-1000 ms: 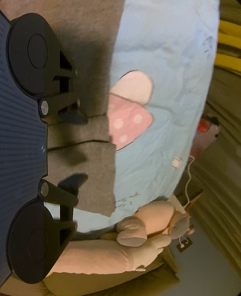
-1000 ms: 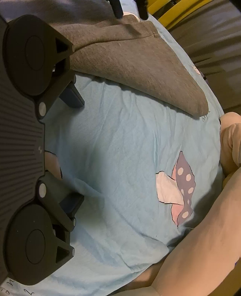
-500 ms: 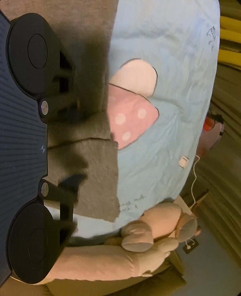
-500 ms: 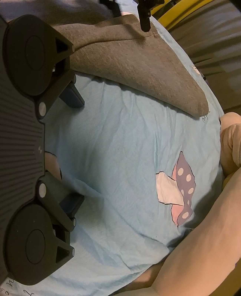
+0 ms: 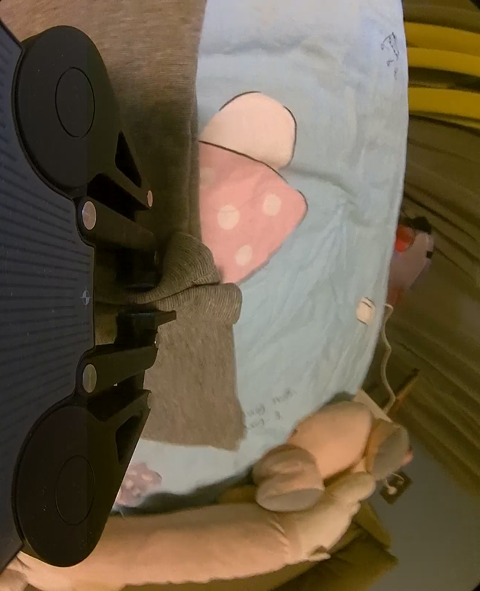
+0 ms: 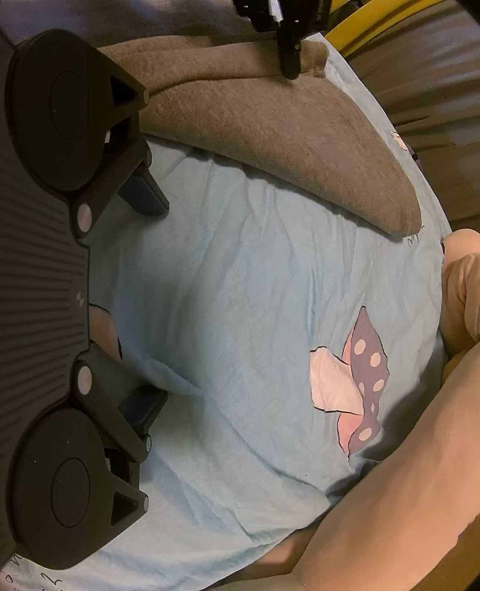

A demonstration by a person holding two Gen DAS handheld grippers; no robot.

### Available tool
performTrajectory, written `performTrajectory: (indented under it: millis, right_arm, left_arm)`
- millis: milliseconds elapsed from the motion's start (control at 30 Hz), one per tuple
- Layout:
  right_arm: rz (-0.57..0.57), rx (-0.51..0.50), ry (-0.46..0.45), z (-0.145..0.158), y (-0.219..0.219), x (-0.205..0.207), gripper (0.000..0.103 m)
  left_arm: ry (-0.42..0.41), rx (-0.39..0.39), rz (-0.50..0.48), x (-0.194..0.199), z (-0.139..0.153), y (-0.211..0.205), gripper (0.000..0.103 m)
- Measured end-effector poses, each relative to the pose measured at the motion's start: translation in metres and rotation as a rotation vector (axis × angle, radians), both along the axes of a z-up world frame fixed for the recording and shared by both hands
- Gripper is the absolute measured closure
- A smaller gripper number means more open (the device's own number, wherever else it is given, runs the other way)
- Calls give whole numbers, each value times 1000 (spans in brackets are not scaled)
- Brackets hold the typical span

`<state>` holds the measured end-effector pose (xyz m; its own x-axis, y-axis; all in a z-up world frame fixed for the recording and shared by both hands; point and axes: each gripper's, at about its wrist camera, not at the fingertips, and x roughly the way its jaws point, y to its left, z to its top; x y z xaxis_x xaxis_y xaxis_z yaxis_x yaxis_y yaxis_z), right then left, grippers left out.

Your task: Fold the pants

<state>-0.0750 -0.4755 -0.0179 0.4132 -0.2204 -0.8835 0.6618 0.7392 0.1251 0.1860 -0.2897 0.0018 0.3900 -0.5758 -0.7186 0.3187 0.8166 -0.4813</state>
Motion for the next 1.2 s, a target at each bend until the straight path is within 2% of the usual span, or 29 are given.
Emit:
performTrajectory:
  millis: [67,133,167,233,333,400,433,500,533,600,633,667,700,733,800,867,900,967,1033,1100,1167,1200]
  right_arm:
    - [0,-1,-2,0,0,0,4]
    - [-1,-1,-3,-1,-1,0,4]
    - [0,-2,-2,-1,0,0,4]
    - [0,-1,-1,-1,0,0,4]
    - [0,5,-3,-1,-1,-1,4]
    - [1,6,0,-1,0,0,4]
    - [2,4,5,-1,0,1,4]
    - [9,-3,25,-1,2,4,4]
    - [17,-10,39,-1,3,7,4]
    - [29,-13,59,-1,4,10,4]
    - [30,-10,62,-1,4,11,4]
    - [31,-4,64,0,4,10,4]
    - [31,6,63,1,3,9,4]
    - [33,18,57,3,3,8,4]
    - [25,50,40,7,3,3,4]
    - [-4,99,-10,16,6,-7,4]
    - [-6,126,-39,21,9,-10,4]
    - [26,176,-109,32,21,-11,4]
    - [145,212,-175,48,46,-2,5]
    - [266,239,-228,60,75,6,19]
    - [366,270,-271,65,102,14,57]
    - [411,290,-274,64,116,19,62]
  left_arm:
    - [-54,-60,20,-8,15,9,91]
    - [-125,-149,52,-22,43,26,91]
    - [-174,-202,67,-32,60,36,91]
    - [-295,-255,95,-64,96,62,91]
    - [-480,-263,232,-136,134,118,91]
    - [-589,-230,396,-192,133,160,88]
    - [-597,-177,482,-215,124,177,88]
    - [-524,-69,595,-236,99,201,87]
    - [-464,22,640,-242,78,212,87]
    - [-387,176,653,-247,43,220,87]
    - [-314,256,653,-246,26,222,87]
    - [-238,263,653,-243,14,224,86]
    - [-185,238,661,-240,6,228,82]
    - [-164,222,675,-237,3,231,79]
    - [-190,205,669,-234,8,233,59]
    - [-255,193,699,-241,16,240,47]
    - [-286,192,717,-245,20,244,42]
    - [-317,182,761,-250,27,253,40]
    - [-319,150,816,-252,30,265,35]
    - [-293,100,874,-249,30,281,34]
    - [-267,55,908,-243,30,299,34]
    - [-260,47,921,-243,29,306,34]
